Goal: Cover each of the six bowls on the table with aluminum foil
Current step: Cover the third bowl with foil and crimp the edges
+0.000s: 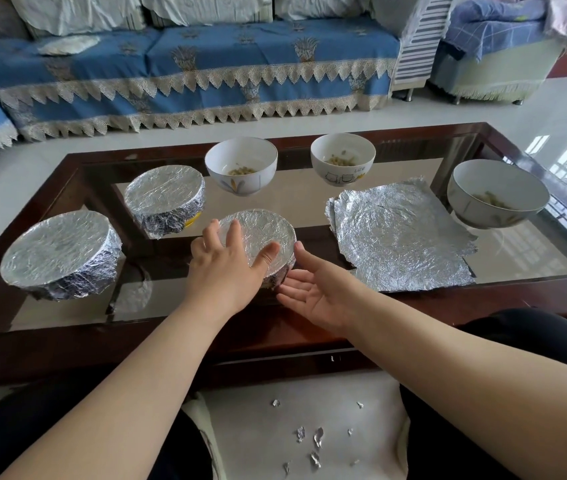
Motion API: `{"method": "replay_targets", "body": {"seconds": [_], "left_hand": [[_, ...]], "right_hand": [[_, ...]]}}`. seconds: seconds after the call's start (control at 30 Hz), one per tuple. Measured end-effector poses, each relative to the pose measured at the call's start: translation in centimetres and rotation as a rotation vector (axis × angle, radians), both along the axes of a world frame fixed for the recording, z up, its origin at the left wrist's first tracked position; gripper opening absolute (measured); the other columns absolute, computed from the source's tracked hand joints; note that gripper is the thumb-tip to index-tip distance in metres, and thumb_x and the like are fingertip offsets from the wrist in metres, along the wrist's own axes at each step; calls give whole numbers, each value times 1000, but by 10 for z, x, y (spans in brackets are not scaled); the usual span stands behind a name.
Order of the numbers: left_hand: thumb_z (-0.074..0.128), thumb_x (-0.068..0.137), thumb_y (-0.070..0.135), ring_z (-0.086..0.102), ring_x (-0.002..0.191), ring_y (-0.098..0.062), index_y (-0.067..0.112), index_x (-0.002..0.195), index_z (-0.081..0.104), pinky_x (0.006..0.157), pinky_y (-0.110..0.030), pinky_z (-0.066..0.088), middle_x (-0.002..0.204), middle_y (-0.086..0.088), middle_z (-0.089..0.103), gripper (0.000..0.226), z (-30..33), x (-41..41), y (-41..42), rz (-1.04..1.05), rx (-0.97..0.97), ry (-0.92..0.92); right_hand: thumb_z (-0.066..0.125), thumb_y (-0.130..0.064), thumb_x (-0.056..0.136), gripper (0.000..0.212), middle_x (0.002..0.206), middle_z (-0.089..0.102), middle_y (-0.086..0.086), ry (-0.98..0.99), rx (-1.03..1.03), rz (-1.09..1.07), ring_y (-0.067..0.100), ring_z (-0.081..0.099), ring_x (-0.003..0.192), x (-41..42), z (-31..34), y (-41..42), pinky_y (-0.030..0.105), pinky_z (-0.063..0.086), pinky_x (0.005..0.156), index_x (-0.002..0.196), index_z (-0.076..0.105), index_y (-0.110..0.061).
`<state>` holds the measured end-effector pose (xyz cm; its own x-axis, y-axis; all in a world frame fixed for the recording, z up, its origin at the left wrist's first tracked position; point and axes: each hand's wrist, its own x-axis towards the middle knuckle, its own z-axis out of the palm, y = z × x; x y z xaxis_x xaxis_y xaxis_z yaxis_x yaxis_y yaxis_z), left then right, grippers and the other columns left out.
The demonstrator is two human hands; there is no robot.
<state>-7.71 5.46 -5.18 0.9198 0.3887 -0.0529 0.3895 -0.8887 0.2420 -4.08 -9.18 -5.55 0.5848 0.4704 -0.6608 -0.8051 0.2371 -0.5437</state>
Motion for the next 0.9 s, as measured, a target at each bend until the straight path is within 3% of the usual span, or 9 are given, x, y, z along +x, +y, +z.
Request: {"method": "replay_targets", "body": {"seconds": [0.17,0.47,0.53,0.63,0.77,0.9], "left_hand": [[10,74,79,14,145,-39,19,159,12,116,-48,23,162,-13,4,104,2,-1,-1,-10,-4,8],[14,75,79,14,145,-40,19,158,13,116,-48,22,162,-14,6,103,1,2,1,-15,-33,-24],[15,72,82,14,146,-38,19,158,12,116,-48,23,161,-13,8,106,0,4,5,-34,-62,-49],[19,68,85,12,148,-31,22,159,8,118,-46,21,161,-7,11,111,3,8,18,-109,-98,-62],[22,72,83,13,150,-26,25,159,9,121,-46,17,163,-6,17,105,11,17,46,-154,-166,-85],[39,92,67,17,151,-26,21,157,21,121,-48,20,163,-8,21,82,15,22,62,-30,-236,-241]], "right_hand": [[65,-27,90,48,134,52,21,18,-15,61,29,47,132,6,2,-3,41,38,109,125,49,1],[65,-31,89,77,144,44,23,23,13,23,31,47,132,4,-6,1,41,37,111,145,28,6],[65,-30,89,65,132,55,21,13,16,40,31,53,125,6,-8,2,41,38,110,139,39,3],[65,-23,90,31,109,63,19,6,49,62,27,64,102,7,-11,6,41,41,108,112,53,-4],[65,-22,90,22,124,62,15,-36,84,105,23,60,115,0,-15,21,39,40,108,109,60,-14],[64,-28,90,20,121,61,7,-58,111,116,21,52,125,-10,-17,45,37,38,107,107,61,-17]]}}
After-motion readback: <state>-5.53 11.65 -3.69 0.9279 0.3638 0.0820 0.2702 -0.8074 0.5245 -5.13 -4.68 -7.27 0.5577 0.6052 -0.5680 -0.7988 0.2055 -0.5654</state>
